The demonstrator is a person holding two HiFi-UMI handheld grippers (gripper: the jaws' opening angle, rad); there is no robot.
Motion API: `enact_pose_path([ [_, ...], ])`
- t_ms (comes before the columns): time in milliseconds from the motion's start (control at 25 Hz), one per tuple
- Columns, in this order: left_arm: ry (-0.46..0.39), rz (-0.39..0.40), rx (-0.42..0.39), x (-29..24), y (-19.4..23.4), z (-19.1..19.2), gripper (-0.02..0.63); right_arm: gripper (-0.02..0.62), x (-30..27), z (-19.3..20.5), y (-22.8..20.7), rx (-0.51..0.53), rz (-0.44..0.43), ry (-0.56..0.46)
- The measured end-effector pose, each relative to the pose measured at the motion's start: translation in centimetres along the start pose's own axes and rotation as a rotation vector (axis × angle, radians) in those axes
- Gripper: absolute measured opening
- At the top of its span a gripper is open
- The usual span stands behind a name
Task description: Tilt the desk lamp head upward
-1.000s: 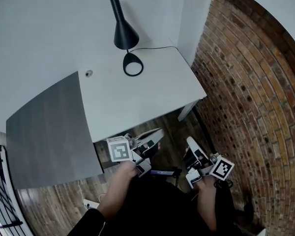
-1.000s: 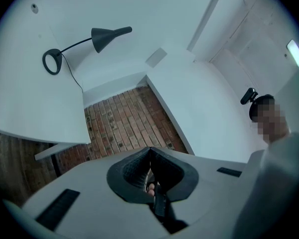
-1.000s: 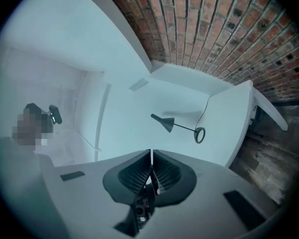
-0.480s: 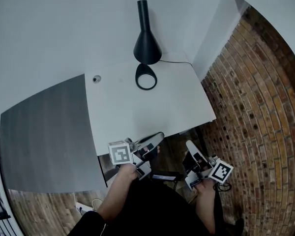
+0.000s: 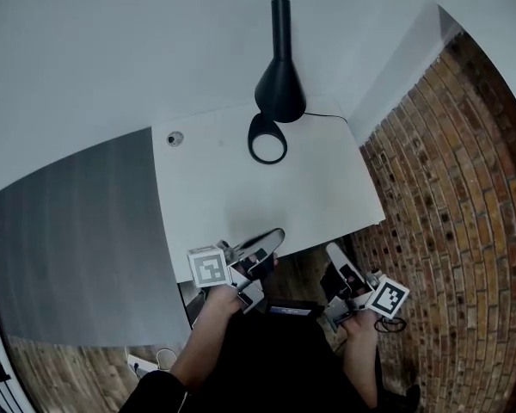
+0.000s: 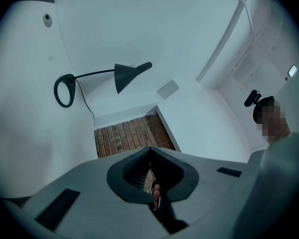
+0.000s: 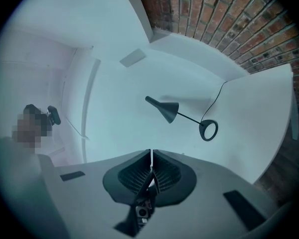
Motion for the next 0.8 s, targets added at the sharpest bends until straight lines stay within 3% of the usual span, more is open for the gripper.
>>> enact_pose_path([
  [440, -0.146, -0.03, -0.047, 2.4, -0.1, -3.9, 0.011, 0.015, -5.4, -0.4, -0.5, -0.004, -0.093, 0.108],
  [560, -0.192, -0.077, -0.077, 2.5, 0.3, -4.8, 0.011, 0.015, -6.7, -0.7, -1.3, -0.022, -0.132, 0.136],
  [800, -0.242, -0.086, -0.11, -0.3, -0.3, -6.1, 0.011, 0.015, -8.8, -4.2, -3.0, -0.031, -0.219, 0.165],
])
Point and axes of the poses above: the fingertips, and each gripper's own axes: x backward along the fingers, y to its left, z out of its underside, the point moved 2 cm from there along x, backward along the fingers, and after that the axes turned 12 degrees about x, right-handed, at the moved point
